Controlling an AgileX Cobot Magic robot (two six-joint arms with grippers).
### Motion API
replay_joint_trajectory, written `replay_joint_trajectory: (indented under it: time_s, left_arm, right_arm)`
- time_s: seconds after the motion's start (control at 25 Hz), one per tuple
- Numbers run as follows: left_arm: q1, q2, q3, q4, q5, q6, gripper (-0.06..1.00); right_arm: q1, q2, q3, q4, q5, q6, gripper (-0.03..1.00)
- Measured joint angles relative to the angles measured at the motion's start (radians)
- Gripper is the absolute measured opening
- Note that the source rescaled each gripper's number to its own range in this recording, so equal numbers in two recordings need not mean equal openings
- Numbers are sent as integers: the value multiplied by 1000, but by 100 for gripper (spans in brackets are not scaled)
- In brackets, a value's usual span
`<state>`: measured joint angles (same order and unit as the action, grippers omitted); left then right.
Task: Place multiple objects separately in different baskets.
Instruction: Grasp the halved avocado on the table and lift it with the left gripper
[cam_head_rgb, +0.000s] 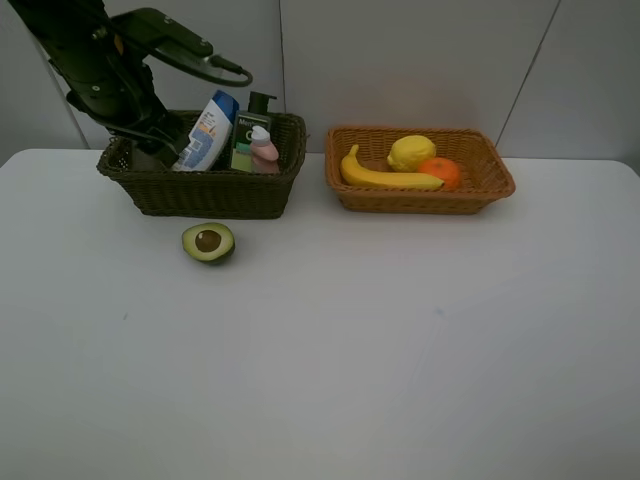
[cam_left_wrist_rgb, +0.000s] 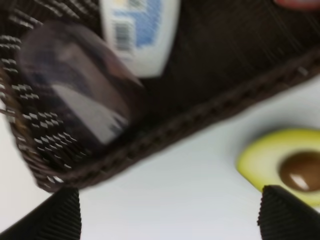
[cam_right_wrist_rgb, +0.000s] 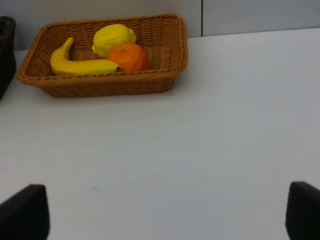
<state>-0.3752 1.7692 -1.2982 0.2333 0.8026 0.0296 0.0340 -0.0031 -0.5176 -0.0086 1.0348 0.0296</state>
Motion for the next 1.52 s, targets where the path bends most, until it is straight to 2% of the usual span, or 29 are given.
replay_joint_trajectory:
  time_s: [0.24,0.64,0.8,1.04,1.32,1.52]
  left_arm:
    - [-86,-1,15,-4,65,70,94]
    - [-204,8,15,-4,68,471,94]
    - [-223,39,15,-9,68,583,94]
    - [-235,90,15,-12,67,660,94]
    - [-235,161,22,-4,59,674,94]
    - [-235,187,72,-3,2,677,94]
  right_arm:
    - [0,0,0,0,0,0,100]
    - [0,0,0,0,0,0,100]
    - [0,0,0,0,0,0,100]
    - [0,0,0,0,0,0,100]
    - [0,0,0,0,0,0,100]
    - [0,0,0,0,0,0,100]
